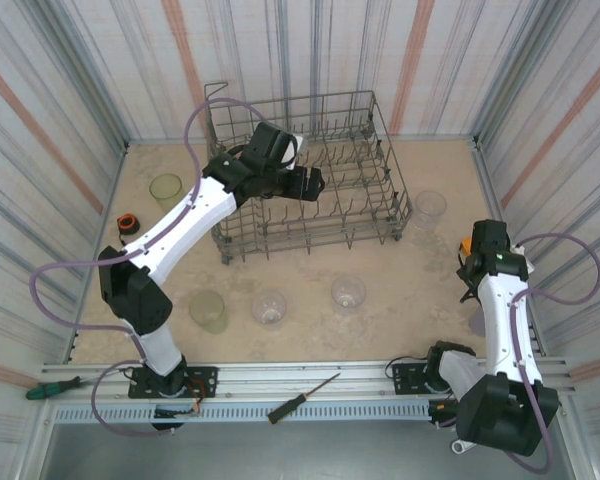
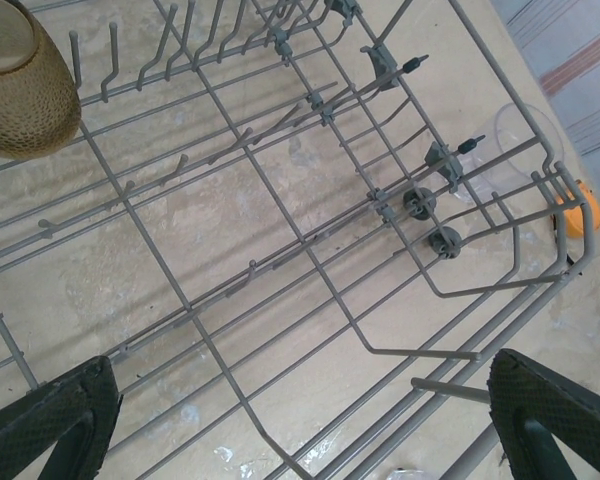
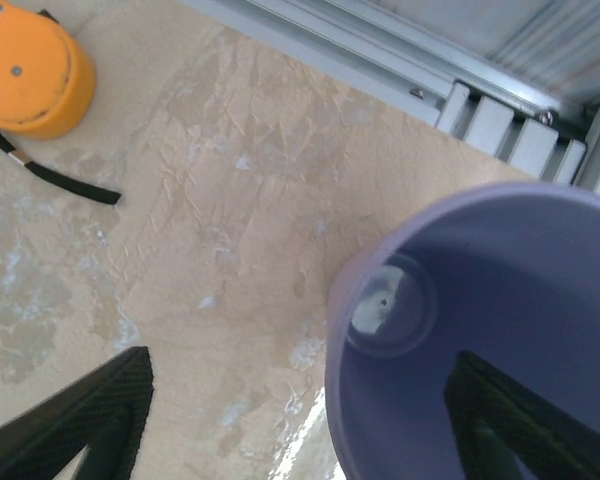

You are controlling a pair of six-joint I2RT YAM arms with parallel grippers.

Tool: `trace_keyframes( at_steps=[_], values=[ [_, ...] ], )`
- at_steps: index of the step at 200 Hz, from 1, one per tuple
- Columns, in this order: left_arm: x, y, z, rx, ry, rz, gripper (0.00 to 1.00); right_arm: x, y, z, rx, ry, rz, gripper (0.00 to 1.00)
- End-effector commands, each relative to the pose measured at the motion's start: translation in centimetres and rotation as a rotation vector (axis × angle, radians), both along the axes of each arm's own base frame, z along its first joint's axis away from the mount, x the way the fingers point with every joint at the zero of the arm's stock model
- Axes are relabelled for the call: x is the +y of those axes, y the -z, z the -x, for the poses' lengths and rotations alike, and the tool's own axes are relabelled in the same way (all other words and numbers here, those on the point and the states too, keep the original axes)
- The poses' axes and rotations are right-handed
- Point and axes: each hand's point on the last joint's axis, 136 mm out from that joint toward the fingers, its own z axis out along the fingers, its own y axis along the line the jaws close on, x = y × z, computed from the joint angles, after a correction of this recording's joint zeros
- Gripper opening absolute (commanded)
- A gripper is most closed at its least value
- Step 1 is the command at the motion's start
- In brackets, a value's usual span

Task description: Load the cups into the dish rack

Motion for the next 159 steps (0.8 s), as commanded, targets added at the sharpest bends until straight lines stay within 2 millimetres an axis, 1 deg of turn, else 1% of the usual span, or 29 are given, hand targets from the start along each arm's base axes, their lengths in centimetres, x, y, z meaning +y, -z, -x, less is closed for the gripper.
trace_keyframes(
  at_steps=[1,19,33,37,49,60,92,103,111,137,140,159],
  values=[
    [0.6,-0.4,0.3,-0.01,-0.005,-0.023,0.99,-0.7,-0.2,-0.1,0.004,0.013,0.029,0.66],
    [0.8,-0.4,0.1,-0.017,-0.003,-0.043,0.99,-0.7,0.0,-0.2,0.006,0.017,0.028,0.56],
    [1.0,-0.3,0.1,-0.019,-0.003,-0.046,0.99,-0.7,0.1,-0.3,0.003,0.017,0.021,0.52],
    [1.0,-0.2,0.1,-0.019,-0.001,-0.046,0.99,-0.7,0.6,-0.3,0.03,0.016,0.013,0.52],
    [1.1,-0.2,0.1,-0.021,-0.003,-0.046,0.99,-0.6,0.9,-0.3,0.05,0.014,0.007,0.48],
    [1.1,-0.1,0.3,-0.016,-0.003,-0.04,0.98,-0.6,1.0,-0.2,0.057,0.013,0.004,0.41],
    [1.1,-0.1,0.7,-0.01,0.005,-0.026,0.99,-0.3,0.9,0.0,0.041,0.01,-0.003,0.15],
    [1.3,-0.2,0.8,-0.013,0.006,-0.025,0.99,-0.4,0.7,0.2,0.043,0.013,0.0,0.1],
    [1.3,-0.1,0.9,-0.012,0.008,-0.023,0.99,-0.4,0.5,0.3,0.044,0.014,0.004,0.07],
    [1.5,0.0,1.0,-0.012,0.009,-0.024,0.99,-0.3,0.1,0.3,0.04,0.011,0.0,0.01],
    [1.5,0.0,1.0,-0.012,0.009,-0.024,0.99,-0.3,-0.3,0.3,0.02,0.012,0.004,0.0],
    [1.9,0.1,0.8,-0.013,-0.008,-0.024,0.99,0.0,-0.8,0.4,-0.004,0.014,-0.016,0.0]
  ],
)
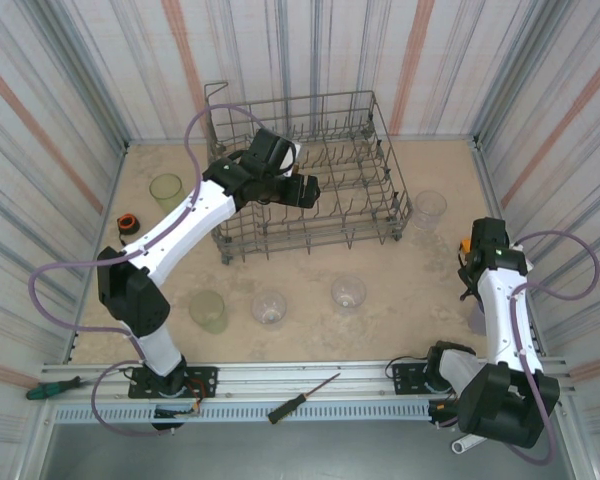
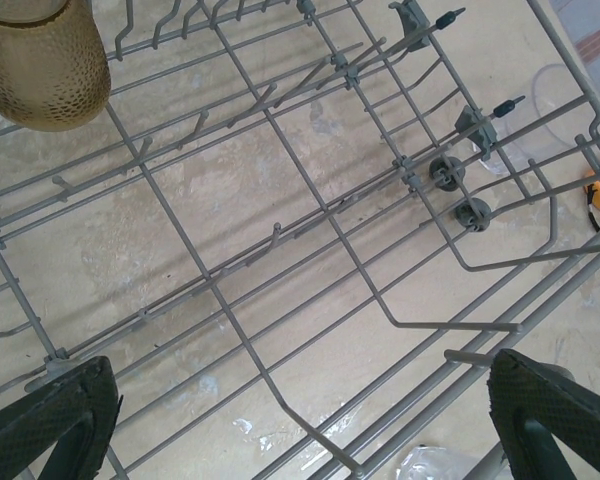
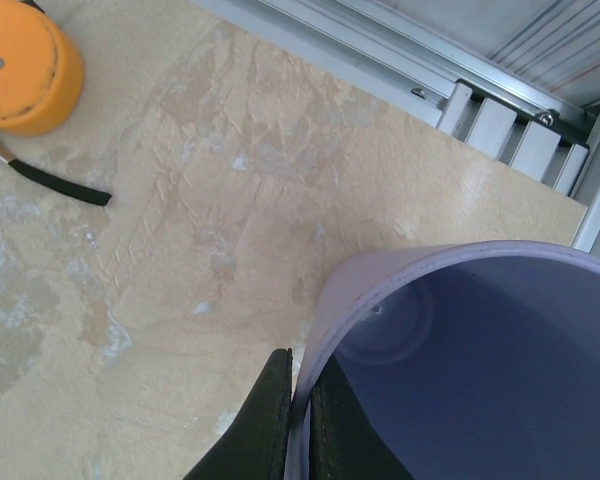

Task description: Load the cups into the dish rack

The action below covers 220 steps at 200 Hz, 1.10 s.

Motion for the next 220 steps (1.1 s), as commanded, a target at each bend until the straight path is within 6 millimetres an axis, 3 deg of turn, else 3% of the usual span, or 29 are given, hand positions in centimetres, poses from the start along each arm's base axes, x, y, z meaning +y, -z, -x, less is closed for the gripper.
trace_keyframes(
  at_steps=[1,123,179,220],
  values=[
    [0.9,-1.7,0.2,-0.044,-0.004,0.02,0.99,0.2,-1.2,0.6,-0.028,0.014,-0.012,0.0],
    [2.1,-1.9,0.2,-0.03,-0.045,0.038,0.99,0.9,-7.0,-0.6,-0.192,-0.068,-0.006,0.0],
    [2.5,-2.2,0.3,-0.055,-0.054,0.028,0.99,1.3,-12.9,-1.3,-0.306,-0.098,0.023,0.0],
    [2.5,-2.1,1.0,-0.041,-0.049,0.061,0.99,2.0,-17.5,-3.2,-0.383,-0.158,0.046,0.0]
  ],
)
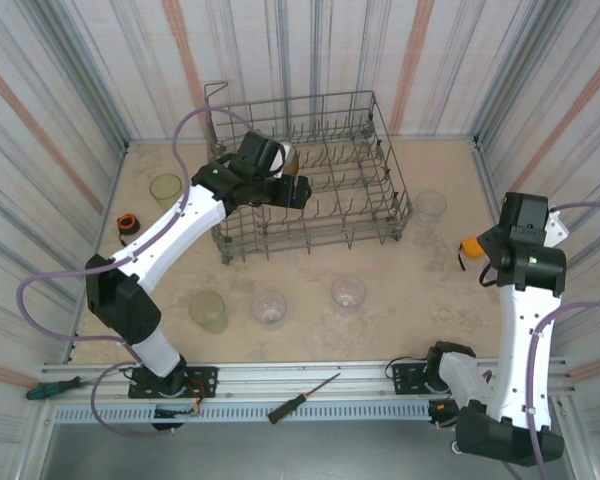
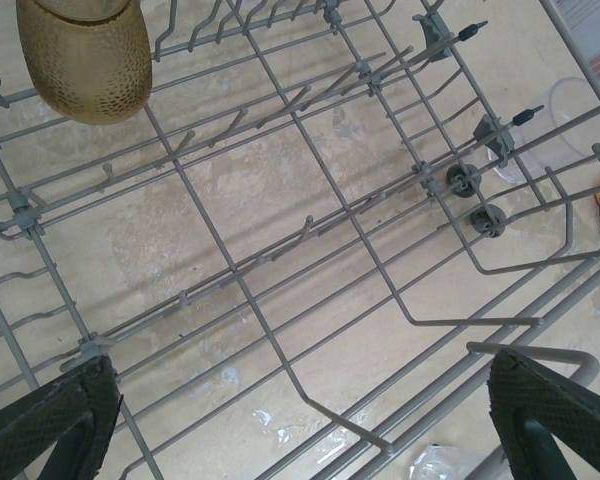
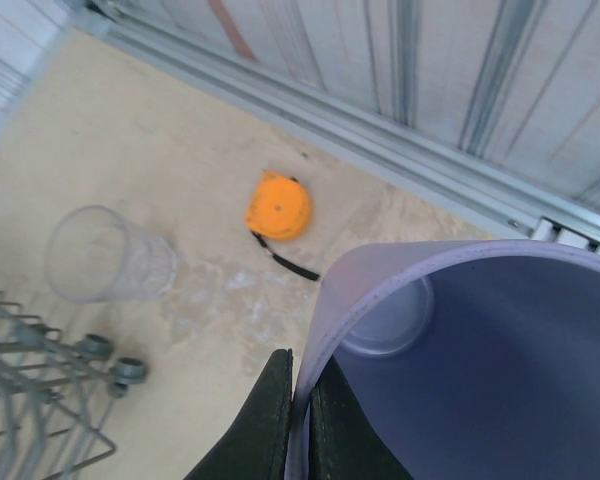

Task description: Load the cups into the dish rack

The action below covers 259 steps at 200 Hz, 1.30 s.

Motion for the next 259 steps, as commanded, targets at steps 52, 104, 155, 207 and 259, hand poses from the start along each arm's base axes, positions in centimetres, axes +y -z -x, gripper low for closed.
trace_keyframes(
  at_steps=[52,104,155,207,259],
  values=[
    [0.0,-1.3,0.6,0.006,0.009,0.061,0.99,1.9,-3.9,-3.1,-0.011,-0.114,0.076,0.0],
    [-0.5,-2.9,-1.9,-0.007,-0.003,0.063,0.99,5.1,-4.5,-7.6,-0.114,-0.324,0.056,0.0],
    [0.4,-4.0,-4.4,-0.003,-0.07,0.1,0.99,9.1,-8.2,-13.1,-0.307,-0.542,0.004,0.0],
    [1.9,-4.7,-6.4,0.0,-0.102,0.135,0.99,13.6,-8.8,-16.9,-0.376,-0.719,-0.061,0.0],
    [3.9,-4.4,-8.2,0.029,-0.128,0.198,0.99,17.7,-9.6,-19.8,-0.476,-0.853,-0.097,0.0]
  ],
)
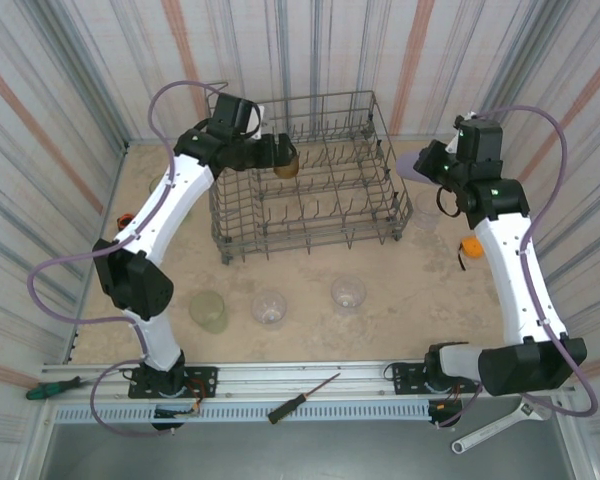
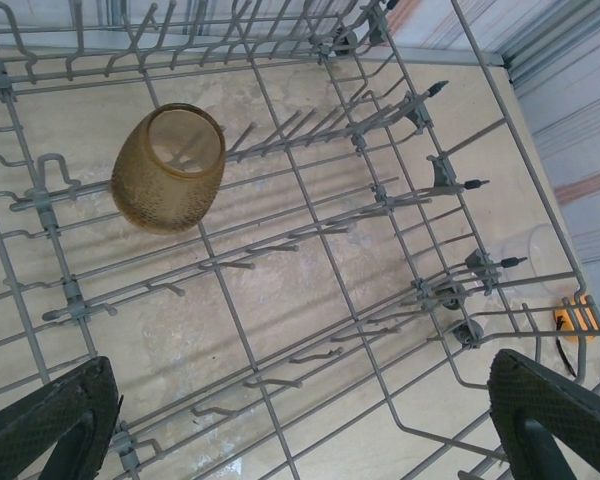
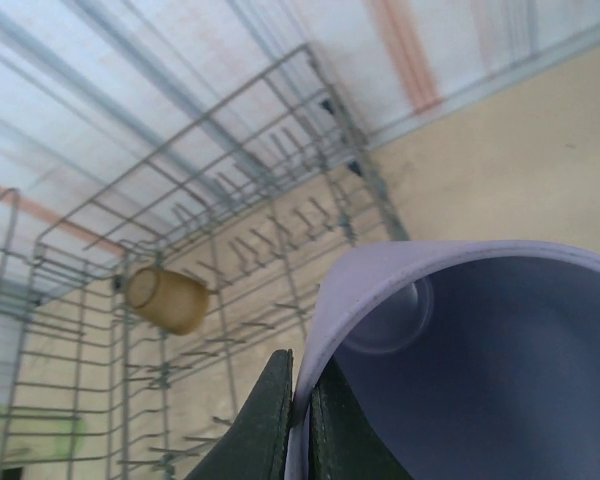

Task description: Load the cups into the dish rack

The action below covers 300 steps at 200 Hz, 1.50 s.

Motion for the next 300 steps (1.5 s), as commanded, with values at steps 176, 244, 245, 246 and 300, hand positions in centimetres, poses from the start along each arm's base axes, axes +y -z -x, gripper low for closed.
trace_keyframes(
  at_steps=[176,244,245,246,300],
  values=[
    [1.3,-1.2,-4.5,0.02,-0.121,0.259,0.99,7.8,-1.8,-7.2,-0.218,-0.427,-0.436,0.0],
    [-2.5,-2.5,-5.5,0.029,-0.042,0.361,0.99,7.3,-1.0,-9.0,-0.23,-0.564,-0.579,0.0],
    [-2.5,-2.5,-5.6,0.031,-0.041,0.364,0.99,7.3,-1.0,-9.0,-0.23,-0.566,-0.581,0.0],
    [-2.6,-2.4,-5.6,0.033,-0.042,0.366,0.99,7.3,-1.0,-9.0,-0.23,-0.568,-0.582,0.0],
    [-4.4,-3.0,-6.4,0.064,0.016,0.47,0.99,8.1,-1.1,-9.8,-0.242,-0.678,-0.627,0.0]
  ],
)
